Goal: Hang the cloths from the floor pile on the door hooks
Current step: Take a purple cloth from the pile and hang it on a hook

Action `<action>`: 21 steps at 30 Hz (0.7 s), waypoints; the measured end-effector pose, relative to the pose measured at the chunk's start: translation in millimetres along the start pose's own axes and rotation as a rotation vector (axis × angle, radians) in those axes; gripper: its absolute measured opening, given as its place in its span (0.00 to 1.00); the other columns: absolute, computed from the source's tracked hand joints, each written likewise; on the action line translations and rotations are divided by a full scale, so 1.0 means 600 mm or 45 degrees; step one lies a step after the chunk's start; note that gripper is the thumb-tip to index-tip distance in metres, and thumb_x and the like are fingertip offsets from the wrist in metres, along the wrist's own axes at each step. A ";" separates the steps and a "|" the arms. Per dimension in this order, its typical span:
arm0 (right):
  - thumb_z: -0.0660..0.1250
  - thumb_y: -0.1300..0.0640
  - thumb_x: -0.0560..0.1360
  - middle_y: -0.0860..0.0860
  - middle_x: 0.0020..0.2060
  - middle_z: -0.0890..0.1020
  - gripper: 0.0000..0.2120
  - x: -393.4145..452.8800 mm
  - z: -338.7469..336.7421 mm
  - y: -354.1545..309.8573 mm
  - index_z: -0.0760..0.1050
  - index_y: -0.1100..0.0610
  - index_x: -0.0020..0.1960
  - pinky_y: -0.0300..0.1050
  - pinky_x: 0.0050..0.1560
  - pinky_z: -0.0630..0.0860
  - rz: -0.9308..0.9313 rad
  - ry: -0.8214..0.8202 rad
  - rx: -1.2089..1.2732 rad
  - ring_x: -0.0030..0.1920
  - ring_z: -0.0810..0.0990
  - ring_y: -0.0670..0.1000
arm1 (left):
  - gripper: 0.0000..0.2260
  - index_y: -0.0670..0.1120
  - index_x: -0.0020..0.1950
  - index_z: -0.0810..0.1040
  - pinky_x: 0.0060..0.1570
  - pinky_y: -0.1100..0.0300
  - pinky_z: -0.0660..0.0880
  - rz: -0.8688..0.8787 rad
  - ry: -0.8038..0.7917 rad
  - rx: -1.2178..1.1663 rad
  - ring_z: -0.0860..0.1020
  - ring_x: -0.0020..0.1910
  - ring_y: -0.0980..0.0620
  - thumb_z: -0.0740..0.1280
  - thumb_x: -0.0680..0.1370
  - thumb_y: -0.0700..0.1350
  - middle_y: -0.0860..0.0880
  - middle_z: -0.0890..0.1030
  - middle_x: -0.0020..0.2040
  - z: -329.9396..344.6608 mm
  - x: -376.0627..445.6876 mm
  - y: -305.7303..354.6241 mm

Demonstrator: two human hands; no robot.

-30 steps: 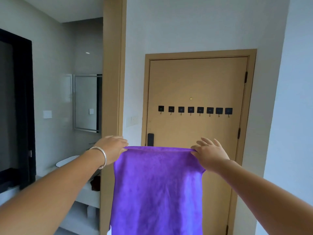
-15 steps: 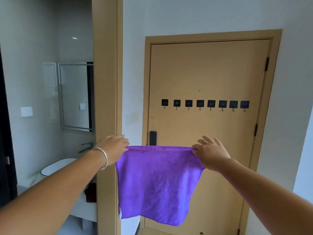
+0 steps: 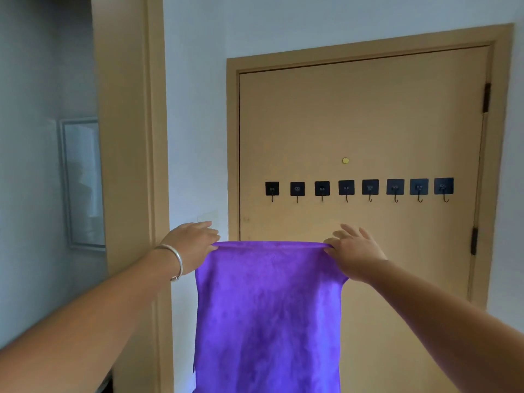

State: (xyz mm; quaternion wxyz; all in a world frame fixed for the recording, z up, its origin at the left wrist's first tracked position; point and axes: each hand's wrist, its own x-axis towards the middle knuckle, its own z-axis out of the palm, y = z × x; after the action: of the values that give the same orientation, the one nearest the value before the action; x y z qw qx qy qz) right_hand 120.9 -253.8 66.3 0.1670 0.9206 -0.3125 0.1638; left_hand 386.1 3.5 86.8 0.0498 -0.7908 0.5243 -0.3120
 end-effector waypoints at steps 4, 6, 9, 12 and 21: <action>0.46 0.46 0.83 0.48 0.71 0.66 0.20 0.106 0.031 0.026 0.66 0.45 0.71 0.55 0.75 0.50 0.001 0.041 0.029 0.77 0.50 0.51 | 0.16 0.49 0.67 0.72 0.68 0.59 0.62 -0.036 0.034 -0.057 0.59 0.74 0.56 0.53 0.83 0.50 0.56 0.72 0.67 0.048 0.087 -0.019; 0.45 0.45 0.83 0.48 0.70 0.68 0.20 0.141 0.053 0.032 0.68 0.45 0.70 0.55 0.75 0.50 -0.011 0.022 0.049 0.77 0.50 0.51 | 0.15 0.49 0.66 0.73 0.65 0.55 0.66 -0.060 -0.009 -0.100 0.65 0.70 0.53 0.54 0.83 0.50 0.53 0.73 0.66 0.074 0.116 -0.025; 0.45 0.44 0.83 0.48 0.71 0.67 0.21 0.192 0.092 0.039 0.68 0.46 0.69 0.55 0.75 0.49 -0.008 -0.018 0.042 0.77 0.50 0.51 | 0.15 0.51 0.66 0.72 0.63 0.54 0.69 -0.067 -0.019 -0.167 0.68 0.68 0.53 0.55 0.82 0.50 0.54 0.73 0.66 0.120 0.165 -0.033; 0.45 0.44 0.83 0.48 0.70 0.68 0.21 0.236 0.124 0.043 0.69 0.46 0.69 0.55 0.75 0.49 0.003 -0.039 0.036 0.77 0.50 0.51 | 0.15 0.50 0.66 0.73 0.62 0.54 0.69 -0.073 -0.044 -0.217 0.68 0.67 0.53 0.55 0.82 0.50 0.53 0.74 0.65 0.157 0.212 -0.041; 0.48 0.47 0.83 0.50 0.63 0.74 0.19 0.405 0.160 0.047 0.73 0.50 0.64 0.48 0.65 0.65 0.056 0.002 -0.050 0.68 0.66 0.52 | 0.15 0.50 0.66 0.74 0.58 0.56 0.71 -0.061 0.114 -0.425 0.74 0.62 0.48 0.55 0.82 0.47 0.53 0.76 0.65 0.238 0.380 -0.099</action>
State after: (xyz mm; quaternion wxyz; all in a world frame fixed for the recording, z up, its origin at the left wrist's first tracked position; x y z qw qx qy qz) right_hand 304.8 -440.7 85.5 0.1815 0.9100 -0.3359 0.1620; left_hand 569.6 -201.7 97.1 -0.1128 -0.7856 0.5516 -0.2566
